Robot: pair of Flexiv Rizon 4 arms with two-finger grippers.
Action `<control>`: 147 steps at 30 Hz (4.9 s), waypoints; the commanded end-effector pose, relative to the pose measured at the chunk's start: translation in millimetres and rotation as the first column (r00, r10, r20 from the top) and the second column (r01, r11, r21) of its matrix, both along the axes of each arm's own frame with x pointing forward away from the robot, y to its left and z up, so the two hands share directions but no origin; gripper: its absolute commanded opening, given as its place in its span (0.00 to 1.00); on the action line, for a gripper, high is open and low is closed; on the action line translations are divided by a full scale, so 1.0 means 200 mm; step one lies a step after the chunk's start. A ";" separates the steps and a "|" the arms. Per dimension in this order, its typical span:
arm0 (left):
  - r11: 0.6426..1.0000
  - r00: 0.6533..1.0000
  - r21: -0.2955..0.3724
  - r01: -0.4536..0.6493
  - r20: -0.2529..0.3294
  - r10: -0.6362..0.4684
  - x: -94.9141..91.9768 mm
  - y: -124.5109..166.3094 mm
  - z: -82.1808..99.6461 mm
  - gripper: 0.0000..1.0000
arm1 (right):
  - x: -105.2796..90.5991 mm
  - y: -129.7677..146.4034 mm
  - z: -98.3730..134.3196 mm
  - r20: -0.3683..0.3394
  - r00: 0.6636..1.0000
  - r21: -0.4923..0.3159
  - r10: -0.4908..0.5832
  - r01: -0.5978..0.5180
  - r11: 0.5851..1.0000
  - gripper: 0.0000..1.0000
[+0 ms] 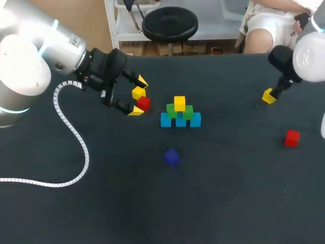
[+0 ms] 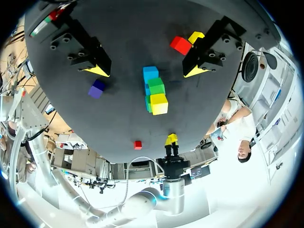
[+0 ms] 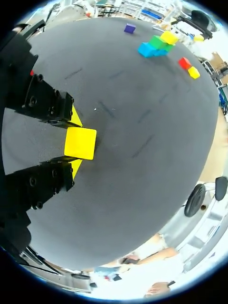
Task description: Place the blue cubes, place green cubes on the blue cubes, place the yellow cubes on the green cubes, then place the red cubes on the yellow cubes, and place purple cube on the red cubes.
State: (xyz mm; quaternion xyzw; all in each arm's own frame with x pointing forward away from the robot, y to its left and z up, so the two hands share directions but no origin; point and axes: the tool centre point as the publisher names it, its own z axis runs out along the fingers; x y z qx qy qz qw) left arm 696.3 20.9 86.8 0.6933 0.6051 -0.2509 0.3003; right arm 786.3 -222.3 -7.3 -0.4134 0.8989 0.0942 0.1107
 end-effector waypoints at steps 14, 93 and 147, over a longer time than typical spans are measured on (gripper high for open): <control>1.000 1.000 0.006 0.002 -0.005 -0.002 0.01 0.00 0.00 1.00 | -0.18 0.13 0.20 0.209 0.904 0.034 0.372 -0.387 0.921 0.00; 1.000 1.000 0.006 0.002 -0.005 -0.002 0.01 0.00 0.00 1.00 | -0.48 0.81 0.43 -0.110 0.609 -0.174 0.785 -0.790 0.588 0.00; 1.000 1.000 0.006 0.002 -0.005 -0.002 0.01 0.00 0.00 1.00 | -0.39 1.10 0.41 -0.026 0.613 -0.105 0.790 -0.787 0.607 0.00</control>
